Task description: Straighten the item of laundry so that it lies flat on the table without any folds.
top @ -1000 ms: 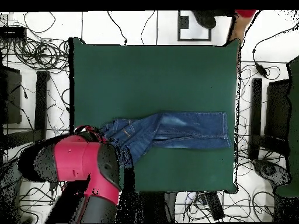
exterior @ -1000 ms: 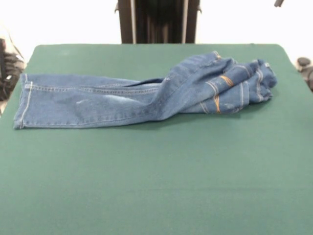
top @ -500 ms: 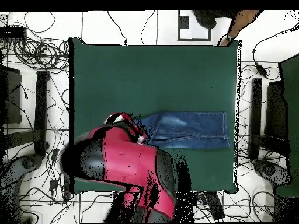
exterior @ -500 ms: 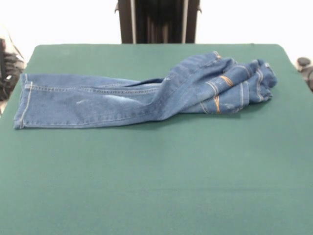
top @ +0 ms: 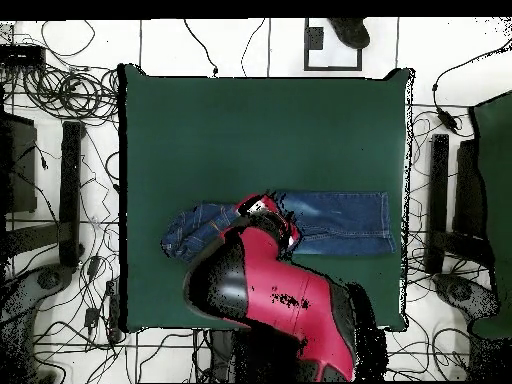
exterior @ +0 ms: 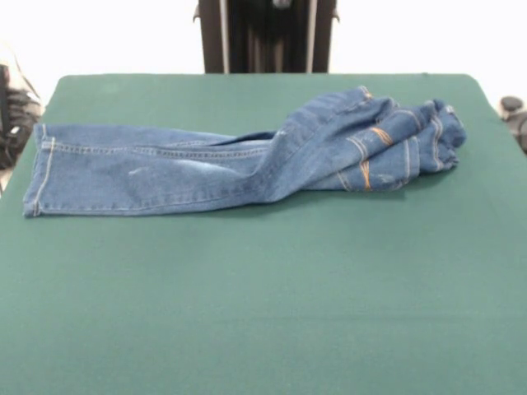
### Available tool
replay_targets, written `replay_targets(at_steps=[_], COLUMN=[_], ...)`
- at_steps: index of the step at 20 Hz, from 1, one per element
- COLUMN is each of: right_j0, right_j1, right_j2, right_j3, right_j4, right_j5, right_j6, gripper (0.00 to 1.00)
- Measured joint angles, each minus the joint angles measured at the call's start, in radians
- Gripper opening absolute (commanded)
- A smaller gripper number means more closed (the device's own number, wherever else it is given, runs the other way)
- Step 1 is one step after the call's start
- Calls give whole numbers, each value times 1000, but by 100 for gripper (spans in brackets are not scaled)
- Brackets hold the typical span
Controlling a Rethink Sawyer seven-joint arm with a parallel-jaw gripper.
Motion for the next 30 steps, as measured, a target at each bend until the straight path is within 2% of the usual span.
replay_targets(at_steps=[13, 23, 30], right_j0=[-17, -17, -24], right_j1=[134, 255, 305], right_j2=[84, 123, 137], right_j3=[67, 84, 99], right_j4=[1, 2, 2], right_j5=[-64, -145, -162], right_j6=[0, 0, 0], gripper=[100, 100, 100])
